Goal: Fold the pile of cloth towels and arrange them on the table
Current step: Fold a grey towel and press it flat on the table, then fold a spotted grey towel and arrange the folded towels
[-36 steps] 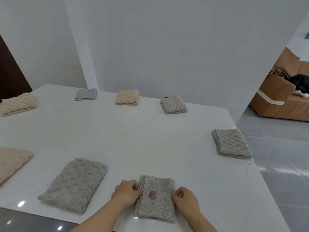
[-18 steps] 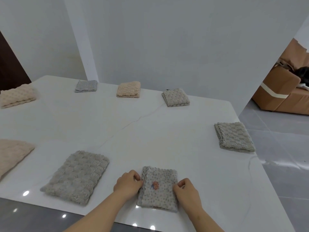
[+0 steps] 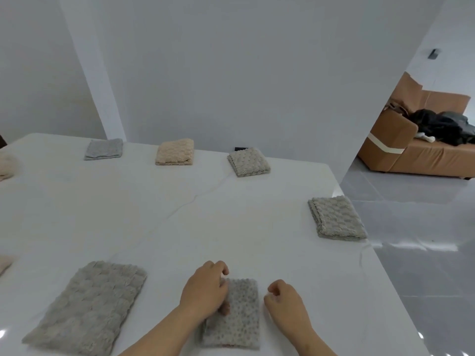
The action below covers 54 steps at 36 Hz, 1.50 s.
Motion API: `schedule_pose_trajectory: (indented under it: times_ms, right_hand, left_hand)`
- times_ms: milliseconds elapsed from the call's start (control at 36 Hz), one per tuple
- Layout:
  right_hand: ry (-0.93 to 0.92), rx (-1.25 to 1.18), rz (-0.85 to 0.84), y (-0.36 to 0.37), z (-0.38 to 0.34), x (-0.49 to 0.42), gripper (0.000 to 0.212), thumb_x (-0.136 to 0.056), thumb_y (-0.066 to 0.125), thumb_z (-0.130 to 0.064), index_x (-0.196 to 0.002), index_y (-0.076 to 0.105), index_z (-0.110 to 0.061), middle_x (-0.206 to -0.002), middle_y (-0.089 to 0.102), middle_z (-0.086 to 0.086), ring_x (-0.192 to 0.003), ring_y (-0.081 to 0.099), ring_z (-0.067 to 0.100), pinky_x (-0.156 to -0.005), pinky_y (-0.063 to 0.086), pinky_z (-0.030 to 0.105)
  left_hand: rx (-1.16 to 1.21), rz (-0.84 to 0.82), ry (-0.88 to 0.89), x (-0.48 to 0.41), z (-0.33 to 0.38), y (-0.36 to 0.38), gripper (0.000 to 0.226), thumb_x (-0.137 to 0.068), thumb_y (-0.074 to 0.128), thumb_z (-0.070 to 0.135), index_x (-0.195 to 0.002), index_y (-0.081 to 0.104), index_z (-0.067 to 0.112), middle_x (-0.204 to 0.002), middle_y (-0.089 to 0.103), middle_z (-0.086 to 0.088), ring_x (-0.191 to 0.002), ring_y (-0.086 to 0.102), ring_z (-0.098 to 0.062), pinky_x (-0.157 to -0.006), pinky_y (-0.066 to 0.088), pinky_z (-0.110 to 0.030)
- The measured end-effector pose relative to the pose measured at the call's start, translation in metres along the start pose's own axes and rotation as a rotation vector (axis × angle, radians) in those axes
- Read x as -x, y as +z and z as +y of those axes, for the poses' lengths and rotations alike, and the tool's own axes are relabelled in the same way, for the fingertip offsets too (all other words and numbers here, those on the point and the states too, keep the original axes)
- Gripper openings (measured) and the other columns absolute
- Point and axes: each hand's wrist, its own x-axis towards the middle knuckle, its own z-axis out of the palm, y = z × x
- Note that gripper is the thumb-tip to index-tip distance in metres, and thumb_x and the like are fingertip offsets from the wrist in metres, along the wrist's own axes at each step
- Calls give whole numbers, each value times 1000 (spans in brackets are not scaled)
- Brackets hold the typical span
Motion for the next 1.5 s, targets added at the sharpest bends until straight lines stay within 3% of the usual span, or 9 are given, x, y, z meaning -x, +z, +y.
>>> schedule_pose_trajectory:
  times_ms: [278,389,444,528,722,833,889,1167,1500]
  right_hand:
    - [-317,469,-57,-37,41,-53,35,-91,39,-26,-126,45,-24,-131,42,-7,-121,38,17,-80,26,24]
    - [-529,478,-6,-59,67,-70,27,-67,56,-25,-93,65,-25,-100,60,-8,-90,59,18,-68,30,24]
    - [-632,522,-70,-71,77,-70,29,-77,53,-24,-104,61,-23,-112,54,-8,-103,54,19,-74,30,25]
    - [-703,585,-261,-83,93,-74,35,-91,39,-24,-125,46,-19,-134,39,-7,-121,36,18,-82,25,25]
    - [-833,615,-404,-108,111,-65,38,-89,37,-27,-126,45,-21,-135,38,-7,-124,35,18,-93,30,28]
    - [-894,663,-459,-120,126,-57,37,-91,39,-28,-127,45,-22,-137,37,-7,-125,34,18,-95,32,28]
    - [-920,675,-481,-126,132,-52,37,-91,39,-28,-127,45,-21,-137,38,-7,-124,35,18,-94,33,27]
    - [-1006,661,-588,-168,169,-34,39,-95,40,-29,-133,40,-22,-136,45,-2,-122,42,19,-97,35,27]
    - [-1055,547,-348,-229,167,-151,35,-95,39,-29,-129,46,-27,-133,48,-9,-125,40,13,-102,30,26]
  left_hand:
    - [-277,98,-20,-24,56,45,29,-93,36,20,-117,52,24,-118,52,8,-111,46,-16,-83,29,-27]
    - [-280,202,-79,-22,81,67,25,-65,40,22,-66,63,31,-65,58,15,-61,61,-8,-53,42,-20]
    - [-368,218,-158,-18,91,80,30,-61,33,27,-60,63,32,-58,57,17,-55,59,-4,-50,46,-18]
    - [-341,250,-232,-5,118,92,26,-63,39,29,-64,65,32,-63,59,17,-59,60,-4,-55,48,-16]
    - [-282,342,-387,33,174,124,19,-49,61,30,-67,65,34,-62,59,15,-57,60,-2,-50,46,-16]
    - [-184,351,-551,45,200,133,30,-89,45,19,-117,56,23,-114,56,6,-109,51,-17,-90,38,-25]
    - [-157,345,-600,50,212,142,34,-94,38,22,-127,47,23,-126,49,6,-118,42,-14,-94,32,-22]
    - [1,358,-773,78,279,183,34,-95,40,26,-129,43,22,-128,47,1,-116,44,-18,-94,39,-28]
    - [149,425,-797,-30,322,188,32,-95,42,27,-126,44,24,-126,48,3,-109,52,-15,-89,39,-24]
